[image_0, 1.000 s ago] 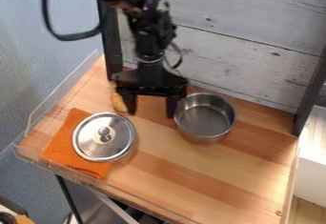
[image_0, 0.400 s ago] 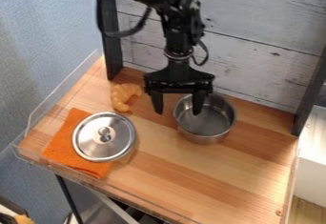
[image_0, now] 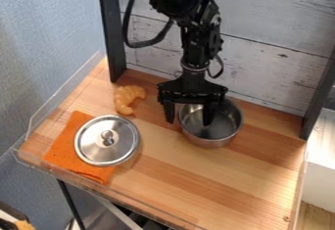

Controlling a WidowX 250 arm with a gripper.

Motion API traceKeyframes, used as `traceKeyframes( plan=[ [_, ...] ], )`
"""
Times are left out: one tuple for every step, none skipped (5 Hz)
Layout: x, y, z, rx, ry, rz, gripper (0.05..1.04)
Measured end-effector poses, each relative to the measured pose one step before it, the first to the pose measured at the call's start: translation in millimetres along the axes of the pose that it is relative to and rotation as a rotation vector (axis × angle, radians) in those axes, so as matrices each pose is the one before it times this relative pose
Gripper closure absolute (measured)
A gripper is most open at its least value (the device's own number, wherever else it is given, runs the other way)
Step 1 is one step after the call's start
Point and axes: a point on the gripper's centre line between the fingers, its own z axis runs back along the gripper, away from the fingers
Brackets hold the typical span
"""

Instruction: Move the silver pot on the bottom right corner of the table

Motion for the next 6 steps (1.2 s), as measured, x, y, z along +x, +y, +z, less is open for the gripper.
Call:
traceKeyframes(
  plan=[
    [1.85,-1.06,-9.85,0.0101,0.0117,-0.0057,0.140],
    [-0.69,1.44,-0.83,0.0053,-0.0033,-0.0022,0.433],
    [-4.98,2.46,-2.18,0.0047,0.0096,-0.0103,0.730],
    [-1.92,0.04,0.24,-0.0040,0.0042,0.0006,0.919],
    [-2.48,0.02,1.79,-0.0082,0.0013,-0.0017,0.985],
    [-5.24,1.73,7.30,-0.0133,-0.0082,-0.0076,0.988]
  ],
)
